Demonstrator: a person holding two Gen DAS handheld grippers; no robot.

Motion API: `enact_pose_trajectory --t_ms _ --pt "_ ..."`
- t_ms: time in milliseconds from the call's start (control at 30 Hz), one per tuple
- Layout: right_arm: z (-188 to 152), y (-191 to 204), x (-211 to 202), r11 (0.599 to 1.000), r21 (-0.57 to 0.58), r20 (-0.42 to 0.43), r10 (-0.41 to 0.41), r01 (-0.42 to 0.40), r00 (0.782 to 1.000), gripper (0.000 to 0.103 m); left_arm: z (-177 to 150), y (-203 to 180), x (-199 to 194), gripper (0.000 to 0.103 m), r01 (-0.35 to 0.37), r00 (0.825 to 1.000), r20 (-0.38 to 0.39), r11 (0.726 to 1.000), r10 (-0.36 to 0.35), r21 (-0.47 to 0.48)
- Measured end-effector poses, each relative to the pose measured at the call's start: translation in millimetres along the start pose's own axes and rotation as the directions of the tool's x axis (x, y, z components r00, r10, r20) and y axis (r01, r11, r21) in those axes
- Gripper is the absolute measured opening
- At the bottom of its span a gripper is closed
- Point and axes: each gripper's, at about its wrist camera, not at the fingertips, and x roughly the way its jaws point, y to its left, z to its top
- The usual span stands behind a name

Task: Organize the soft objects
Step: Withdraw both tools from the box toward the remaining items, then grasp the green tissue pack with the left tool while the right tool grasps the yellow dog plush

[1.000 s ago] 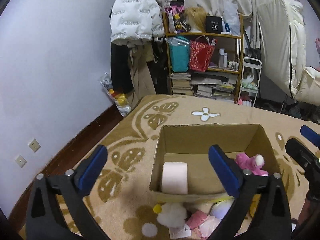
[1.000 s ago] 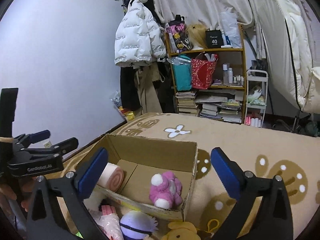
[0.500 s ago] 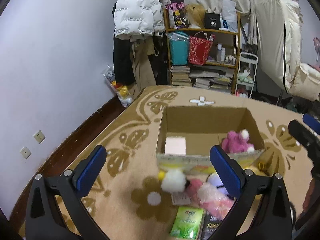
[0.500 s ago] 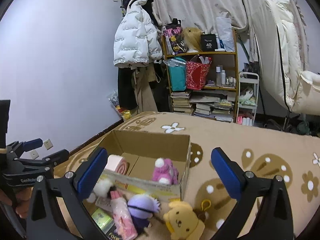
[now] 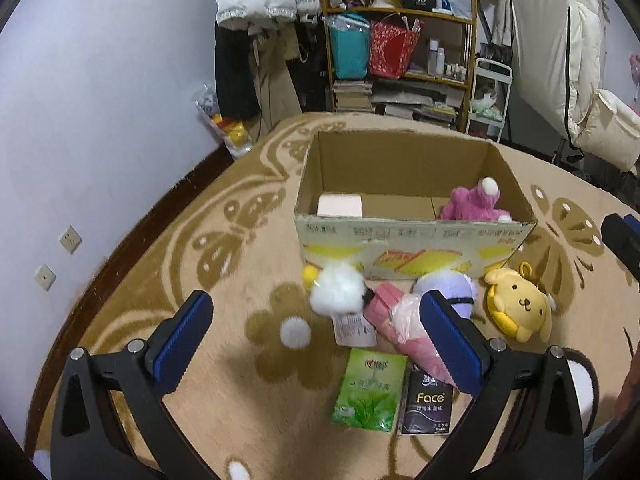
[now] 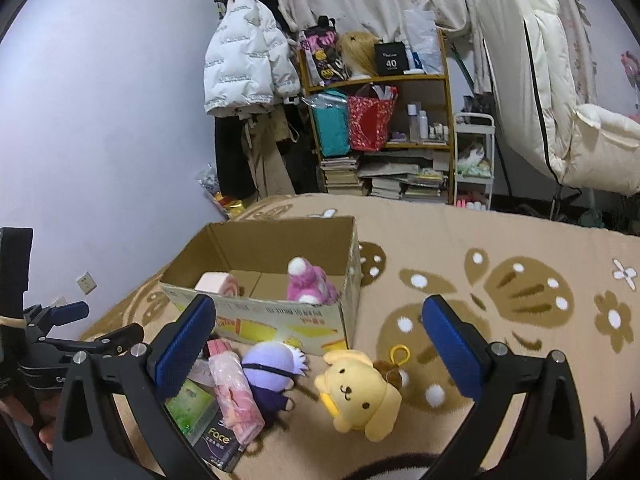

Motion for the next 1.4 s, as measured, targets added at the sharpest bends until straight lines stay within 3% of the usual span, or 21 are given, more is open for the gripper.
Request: enact_pose_trajectory --t_ms 367,767,933,1400 --pt "-20.8 -9.2 30.6 1.000 0.016 -0.075 -0.024 0.025 0.997 0.103 -21.1 -9.7 33.3 0.102 0.021 0.989 -0.147 1.000 -0.018 0.014" --pt "-36.0 -23.6 64.4 0.995 -0.005 -0.122 -0.099 0.100 0.987 0.103 -42.8 -16.3 71.5 0.102 0.014 0.946 -0.325 1.000 -0.005 0.023" --pt "-38.9 -29.1 76.8 0.993 0.000 -0.142 -0.115 0.116 0.983 0.103 -48.9 -14.9 83.1 0.102 0.011 0.929 -0.369 1.000 -0.004 0.018" --pt "-58.7 -48.1 104.1 0.989 0.050 -0.250 -0.120 0.136 0.961 0.103 -54.4 -20.7 105.1 0.102 0.035 0.905 -0.423 0.999 -0.037 -0.012"
